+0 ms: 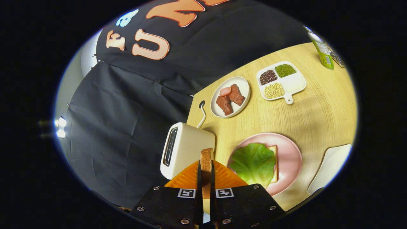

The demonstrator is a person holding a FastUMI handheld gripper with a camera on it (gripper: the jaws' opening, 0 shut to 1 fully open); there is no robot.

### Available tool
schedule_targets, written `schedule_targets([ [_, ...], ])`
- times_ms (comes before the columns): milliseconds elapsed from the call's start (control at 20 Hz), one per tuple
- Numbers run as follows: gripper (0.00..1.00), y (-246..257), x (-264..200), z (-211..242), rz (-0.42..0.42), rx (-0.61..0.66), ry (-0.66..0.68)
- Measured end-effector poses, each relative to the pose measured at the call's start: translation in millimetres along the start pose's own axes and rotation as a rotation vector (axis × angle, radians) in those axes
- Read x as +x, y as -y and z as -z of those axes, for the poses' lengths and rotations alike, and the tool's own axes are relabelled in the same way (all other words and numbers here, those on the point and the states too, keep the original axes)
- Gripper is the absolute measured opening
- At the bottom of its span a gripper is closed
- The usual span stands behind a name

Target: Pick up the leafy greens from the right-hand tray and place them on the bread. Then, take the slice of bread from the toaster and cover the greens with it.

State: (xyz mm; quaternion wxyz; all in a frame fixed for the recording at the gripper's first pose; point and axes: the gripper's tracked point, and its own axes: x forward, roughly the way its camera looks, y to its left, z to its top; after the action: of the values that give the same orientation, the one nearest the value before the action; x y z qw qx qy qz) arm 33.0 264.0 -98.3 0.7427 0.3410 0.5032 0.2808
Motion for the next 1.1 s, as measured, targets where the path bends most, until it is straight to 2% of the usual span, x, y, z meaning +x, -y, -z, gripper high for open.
schedule_targets([
  [250, 0.09, 27.5, 3.9, 14.0, 0.000, 0.005, -0.025],
  [650, 0.09, 77.4, 18.5, 23.0, 0.055, 0.014, -0.047],
  [900, 0.09, 93.2, 22.0, 23.3, 0.108, -0.024, -0.029],
  [1100, 0.13, 96.7, 21.8, 23.0, 0.118, -0.040, -0.011],
])
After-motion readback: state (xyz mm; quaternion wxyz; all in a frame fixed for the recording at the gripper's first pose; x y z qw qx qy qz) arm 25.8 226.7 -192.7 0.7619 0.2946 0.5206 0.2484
